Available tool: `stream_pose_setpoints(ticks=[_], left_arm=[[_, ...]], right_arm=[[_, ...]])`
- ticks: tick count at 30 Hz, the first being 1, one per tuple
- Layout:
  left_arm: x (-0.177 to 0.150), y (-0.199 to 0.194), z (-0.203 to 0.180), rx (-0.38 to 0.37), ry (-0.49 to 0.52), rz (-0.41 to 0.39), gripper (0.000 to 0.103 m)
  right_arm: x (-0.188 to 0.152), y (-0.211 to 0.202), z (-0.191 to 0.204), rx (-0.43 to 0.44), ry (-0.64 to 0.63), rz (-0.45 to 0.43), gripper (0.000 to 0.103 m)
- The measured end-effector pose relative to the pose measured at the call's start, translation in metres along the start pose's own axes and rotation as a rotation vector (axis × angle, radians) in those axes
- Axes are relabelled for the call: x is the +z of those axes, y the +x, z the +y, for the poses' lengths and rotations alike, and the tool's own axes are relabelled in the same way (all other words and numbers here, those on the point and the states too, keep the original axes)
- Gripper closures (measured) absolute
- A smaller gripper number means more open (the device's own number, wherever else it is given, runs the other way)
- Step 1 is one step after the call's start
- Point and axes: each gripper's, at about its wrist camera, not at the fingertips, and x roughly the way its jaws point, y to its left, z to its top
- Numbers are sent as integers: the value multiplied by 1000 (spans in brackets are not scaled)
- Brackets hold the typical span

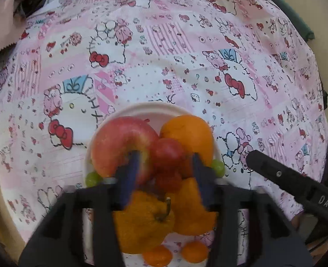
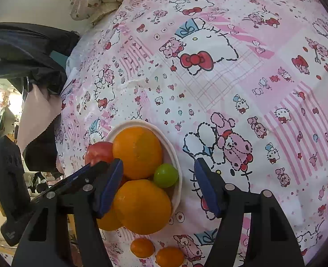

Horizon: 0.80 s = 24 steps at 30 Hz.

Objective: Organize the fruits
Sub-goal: 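Place the red tomato on the plate with the left gripper while the right gripper places the green tomato, then open both grippers and move them toward the two small mandarins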

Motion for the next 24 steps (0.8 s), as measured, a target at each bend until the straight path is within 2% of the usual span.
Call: stream_pose_setpoints(ticks=[1,2,7,12,17,24], left_arm=[[-1,-4,1,-2,-2,-18,30],[-1,-7,3,-5,-6,-28,26],[-9,-24,12,-25,-28,-54,26],[-26,-47,21,1,-45,-112,26],[-47,-75,32,17,-76,-185,26],[-81,-115,39,60,-69,-300,26]], right_arm=[[0,-2,1,1,-2,-4,34],[-1,-3,1,1,-3,-7,34],[-6,-13,4,6,-12,-21,34],[-16,-29,14,9,-44,-43,34],[-32,-45,29,-9,-130,-66,34],[-64,-61,40,5,-176,-71,34]])
